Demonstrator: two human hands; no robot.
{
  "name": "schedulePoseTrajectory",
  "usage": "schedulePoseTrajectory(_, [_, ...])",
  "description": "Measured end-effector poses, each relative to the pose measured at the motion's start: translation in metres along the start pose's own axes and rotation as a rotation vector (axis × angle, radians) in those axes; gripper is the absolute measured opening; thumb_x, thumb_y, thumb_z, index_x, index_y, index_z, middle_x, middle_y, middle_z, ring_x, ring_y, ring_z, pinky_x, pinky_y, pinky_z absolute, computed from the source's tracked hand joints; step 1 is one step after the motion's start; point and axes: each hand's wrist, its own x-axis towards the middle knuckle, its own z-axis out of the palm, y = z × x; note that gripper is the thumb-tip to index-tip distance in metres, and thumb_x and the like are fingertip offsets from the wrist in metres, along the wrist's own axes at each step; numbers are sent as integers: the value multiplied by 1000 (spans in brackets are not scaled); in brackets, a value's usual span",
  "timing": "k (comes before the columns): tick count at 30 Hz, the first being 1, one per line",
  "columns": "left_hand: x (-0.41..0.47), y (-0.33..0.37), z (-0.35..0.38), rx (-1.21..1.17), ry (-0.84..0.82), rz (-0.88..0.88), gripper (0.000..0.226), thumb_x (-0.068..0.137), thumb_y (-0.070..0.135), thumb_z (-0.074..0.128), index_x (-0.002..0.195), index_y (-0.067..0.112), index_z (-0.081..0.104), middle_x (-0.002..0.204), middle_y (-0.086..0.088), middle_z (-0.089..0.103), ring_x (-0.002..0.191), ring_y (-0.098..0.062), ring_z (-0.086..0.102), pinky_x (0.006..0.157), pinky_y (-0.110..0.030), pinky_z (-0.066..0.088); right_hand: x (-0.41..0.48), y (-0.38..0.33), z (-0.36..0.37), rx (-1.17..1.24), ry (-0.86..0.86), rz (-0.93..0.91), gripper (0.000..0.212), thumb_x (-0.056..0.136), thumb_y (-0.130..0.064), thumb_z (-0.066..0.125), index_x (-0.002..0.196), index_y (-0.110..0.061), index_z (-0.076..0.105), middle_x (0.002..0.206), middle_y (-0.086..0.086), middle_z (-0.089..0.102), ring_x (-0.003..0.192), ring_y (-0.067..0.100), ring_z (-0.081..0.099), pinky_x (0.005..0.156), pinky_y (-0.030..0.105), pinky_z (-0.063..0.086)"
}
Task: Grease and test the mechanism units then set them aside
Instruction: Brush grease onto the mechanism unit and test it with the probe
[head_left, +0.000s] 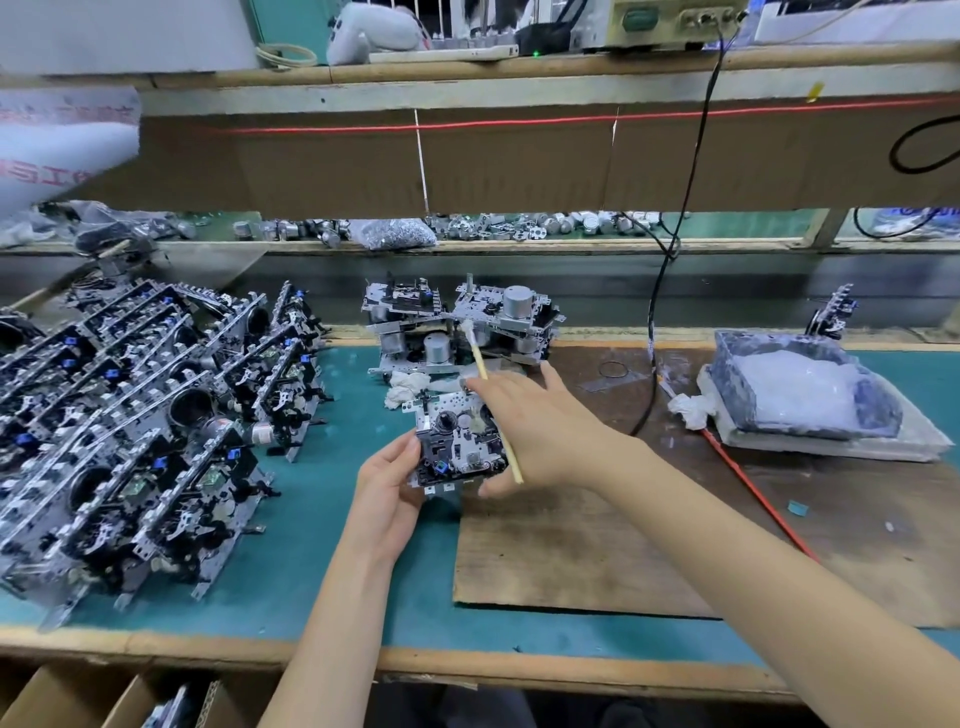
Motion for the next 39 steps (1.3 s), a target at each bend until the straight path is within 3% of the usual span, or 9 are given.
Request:
schedulePoseTrajectory(4, [0, -1, -1, -4, 2, 2, 22, 83, 9, 48, 99, 3, 63, 83, -5, 74, 72, -14, 71, 67, -26, 57, 7, -1, -3, -16, 41, -37, 104, 70, -54, 70, 146, -9, 14, 146, 11, 30, 137, 23, 22, 112, 53, 0])
schedulePoseTrajectory(7, [-1, 0, -1, -17, 13, 14, 23, 84, 9, 48, 100, 2, 63, 85, -6, 74, 74, -15, 71, 69, -28, 57, 4, 1, -8, 36, 38, -67, 102, 73, -56, 67, 147, -11, 12, 151, 7, 24, 140, 19, 16, 113, 52, -1])
schedulePoseTrajectory(9, [0, 1, -2, -21, 21, 20, 24, 81, 11, 50, 99, 1, 63, 85, -6, 74, 74, -15, 71, 70, -27, 57, -2, 2, -13, 196, 138, -76, 89, 79, -48, 65, 146, -12, 20, 150, 8, 28, 139, 18, 21, 115, 48, 12])
schedulePoseTrajectory(12, [1, 0, -5, -15, 56, 10, 21, 86, 8, 49, 100, 2, 64, 86, -5, 74, 77, -17, 69, 72, -28, 55, -15, 1, -21, 479, 500, -144, 42, 91, -14, 56, 131, -4, 49, 114, 12, 62, 104, 21, 57, 91, 33, 43])
schedulePoseTrajectory(14, [1, 0, -5, -10, 78, 9, 24, 83, 12, 52, 101, 3, 64, 91, -6, 72, 84, -21, 65, 78, -31, 51, -26, -2, -26, 558, 623, -236, 34, 90, -7, 51, 122, 2, 57, 87, 5, 63, 77, 12, 56, 72, 23, 45])
schedulePoseTrajectory(17, [1, 1, -5, -18, 77, 11, 31, 79, 16, 53, 105, 2, 63, 99, -10, 69, 91, -24, 62, 85, -35, 47, -38, -6, -26, 536, 692, -302, 26, 86, -2, 55, 110, 6, 63, 79, -3, 55, 70, 4, 48, 67, 18, 42])
schedulePoseTrajectory(25, [3, -2, -7, -15, 81, 16, 21, 87, 10, 49, 99, 4, 65, 89, -3, 73, 80, -15, 67, 74, -27, 53, -52, -11, -24, 414, 571, -284, 15, 71, 3, 58, 81, 2, 68, 71, 8, 63, 60, 21, 59, 56, 33, 48])
schedulePoseTrajectory(39, [2, -1, -5, -11, 57, 33, 21, 89, 9, 46, 98, 5, 65, 87, -3, 74, 77, -13, 69, 70, -24, 55, -45, -11, -17, 381, 545, -302, 13, 71, 2, 57, 79, 2, 68, 70, 9, 61, 58, 24, 58, 51, 34, 50])
